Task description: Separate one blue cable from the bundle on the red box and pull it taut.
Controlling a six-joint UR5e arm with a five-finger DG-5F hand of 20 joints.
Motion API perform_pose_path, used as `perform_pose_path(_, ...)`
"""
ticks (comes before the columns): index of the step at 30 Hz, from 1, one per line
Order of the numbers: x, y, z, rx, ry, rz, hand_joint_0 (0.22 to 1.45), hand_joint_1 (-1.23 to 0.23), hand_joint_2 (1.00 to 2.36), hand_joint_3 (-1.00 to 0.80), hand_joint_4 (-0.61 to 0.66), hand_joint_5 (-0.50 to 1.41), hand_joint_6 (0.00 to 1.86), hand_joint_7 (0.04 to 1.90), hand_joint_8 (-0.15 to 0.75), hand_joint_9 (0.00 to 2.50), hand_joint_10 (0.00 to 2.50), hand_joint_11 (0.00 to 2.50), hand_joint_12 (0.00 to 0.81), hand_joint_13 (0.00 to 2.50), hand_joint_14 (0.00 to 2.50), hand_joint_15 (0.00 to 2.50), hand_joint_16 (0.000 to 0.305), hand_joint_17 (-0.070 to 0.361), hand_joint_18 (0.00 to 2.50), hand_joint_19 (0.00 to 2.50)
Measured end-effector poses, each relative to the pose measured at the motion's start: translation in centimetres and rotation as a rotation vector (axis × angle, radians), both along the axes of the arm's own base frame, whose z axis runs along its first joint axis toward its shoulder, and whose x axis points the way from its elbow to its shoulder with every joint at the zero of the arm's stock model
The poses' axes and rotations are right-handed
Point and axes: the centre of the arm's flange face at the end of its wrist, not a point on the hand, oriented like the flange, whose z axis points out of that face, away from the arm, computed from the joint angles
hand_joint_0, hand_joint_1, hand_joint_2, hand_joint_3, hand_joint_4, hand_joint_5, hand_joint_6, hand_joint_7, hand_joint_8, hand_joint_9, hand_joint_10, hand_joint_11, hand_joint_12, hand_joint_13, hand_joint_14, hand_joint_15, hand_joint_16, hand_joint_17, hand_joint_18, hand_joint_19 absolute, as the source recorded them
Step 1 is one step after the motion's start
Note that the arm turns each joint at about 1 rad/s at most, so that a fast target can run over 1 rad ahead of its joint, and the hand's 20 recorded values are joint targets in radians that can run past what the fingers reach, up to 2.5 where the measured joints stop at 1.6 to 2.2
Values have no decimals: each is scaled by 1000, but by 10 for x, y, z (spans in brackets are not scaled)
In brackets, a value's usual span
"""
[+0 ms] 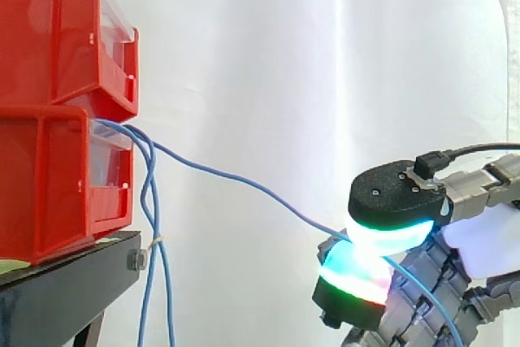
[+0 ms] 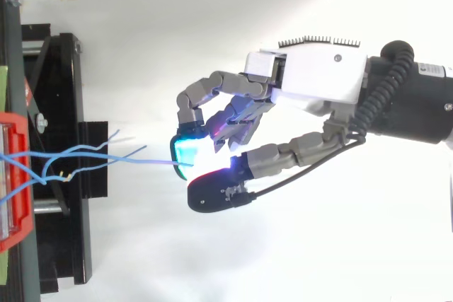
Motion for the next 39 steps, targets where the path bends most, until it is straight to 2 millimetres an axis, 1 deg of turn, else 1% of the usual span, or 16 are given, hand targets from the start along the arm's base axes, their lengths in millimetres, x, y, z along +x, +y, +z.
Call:
perform_pose_path(13, 6, 3, 4, 5, -52, 3, 499, -696, 1533, 21, -149, -86, 874, 1346, 325, 883, 5, 203, 444, 787, 6, 226, 58, 131, 921, 349)
perform_pose_path(15, 7, 3, 4, 5, -58, 3, 495, -692, 1552, 15, -148, -86, 874, 1350, 327, 891, 4, 204, 446, 789, 6, 229, 58, 132, 924, 347)
perform_pose_path(24, 8, 3, 4, 6, -64, 3, 491, -683, 1569, 15, -143, -84, 872, 1354, 322, 883, 4, 185, 445, 797, 8, 222, 58, 131, 937, 346)
perform_pose_path(29, 8, 3, 4, 6, -64, 3, 483, -683, 1600, 4, -139, -82, 872, 1354, 325, 906, 4, 204, 428, 844, 9, 278, 57, 129, 954, 373)
perform_pose_path(39, 8, 3, 4, 6, -64, 3, 472, -679, 1646, -20, -146, -80, 873, 1337, 305, 871, 4, 204, 410, 766, 7, 270, 54, 122, 873, 379)
